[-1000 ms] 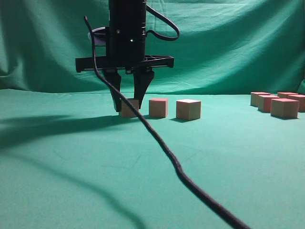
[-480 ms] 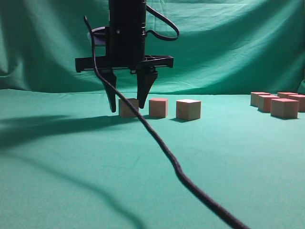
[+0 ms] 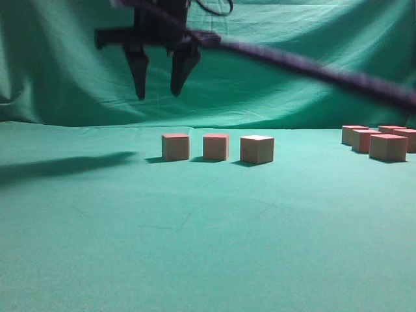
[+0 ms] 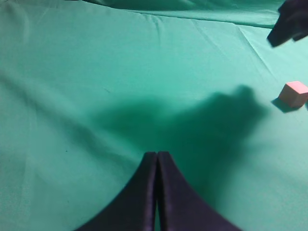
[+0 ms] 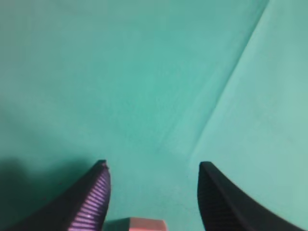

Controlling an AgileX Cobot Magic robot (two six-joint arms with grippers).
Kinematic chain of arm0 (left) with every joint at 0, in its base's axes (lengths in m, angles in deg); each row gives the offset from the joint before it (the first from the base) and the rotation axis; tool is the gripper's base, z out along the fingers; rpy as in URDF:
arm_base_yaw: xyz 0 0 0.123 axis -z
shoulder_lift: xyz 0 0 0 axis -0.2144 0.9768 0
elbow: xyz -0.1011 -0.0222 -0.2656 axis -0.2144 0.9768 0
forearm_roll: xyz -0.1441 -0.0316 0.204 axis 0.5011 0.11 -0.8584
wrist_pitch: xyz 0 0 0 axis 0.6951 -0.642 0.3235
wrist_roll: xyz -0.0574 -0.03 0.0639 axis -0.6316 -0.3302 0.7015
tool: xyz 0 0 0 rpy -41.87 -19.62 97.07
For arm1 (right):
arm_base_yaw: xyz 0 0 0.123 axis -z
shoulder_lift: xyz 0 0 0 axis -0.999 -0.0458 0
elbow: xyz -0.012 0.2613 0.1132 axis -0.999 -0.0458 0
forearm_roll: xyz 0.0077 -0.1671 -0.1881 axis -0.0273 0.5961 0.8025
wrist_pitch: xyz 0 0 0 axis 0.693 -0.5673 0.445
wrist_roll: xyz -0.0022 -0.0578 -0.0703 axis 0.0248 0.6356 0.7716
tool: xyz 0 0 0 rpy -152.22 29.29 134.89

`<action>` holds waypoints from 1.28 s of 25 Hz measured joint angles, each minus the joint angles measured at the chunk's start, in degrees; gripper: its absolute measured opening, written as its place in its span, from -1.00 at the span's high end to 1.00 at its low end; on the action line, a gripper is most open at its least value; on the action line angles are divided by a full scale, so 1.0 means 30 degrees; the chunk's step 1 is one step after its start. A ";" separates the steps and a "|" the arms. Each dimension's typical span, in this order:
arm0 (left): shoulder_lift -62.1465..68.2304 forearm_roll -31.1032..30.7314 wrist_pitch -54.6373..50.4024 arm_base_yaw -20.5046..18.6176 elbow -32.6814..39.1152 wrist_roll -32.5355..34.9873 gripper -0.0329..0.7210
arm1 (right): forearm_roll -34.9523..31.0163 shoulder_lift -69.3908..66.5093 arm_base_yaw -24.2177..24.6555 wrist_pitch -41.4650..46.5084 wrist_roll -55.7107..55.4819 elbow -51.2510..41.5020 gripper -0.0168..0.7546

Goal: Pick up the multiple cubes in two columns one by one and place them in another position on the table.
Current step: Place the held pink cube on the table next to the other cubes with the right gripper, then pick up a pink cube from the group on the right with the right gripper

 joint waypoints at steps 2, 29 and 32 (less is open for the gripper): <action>0.0000 0.0000 0.0000 0.0000 0.0000 0.0000 0.91 | 0.0000 0.0642 0.0000 0.0740 0.0044 0.0693 0.00; 0.0000 0.0000 0.0000 0.0000 0.0000 0.0000 0.91 | -0.1179 1.8370 1.0682 -0.0363 -0.0497 -2.2899 0.00; 0.0000 0.0000 0.0000 0.0000 0.0000 0.0000 0.91 | -0.1780 1.8370 1.1747 -0.2066 -0.0462 -2.5060 0.00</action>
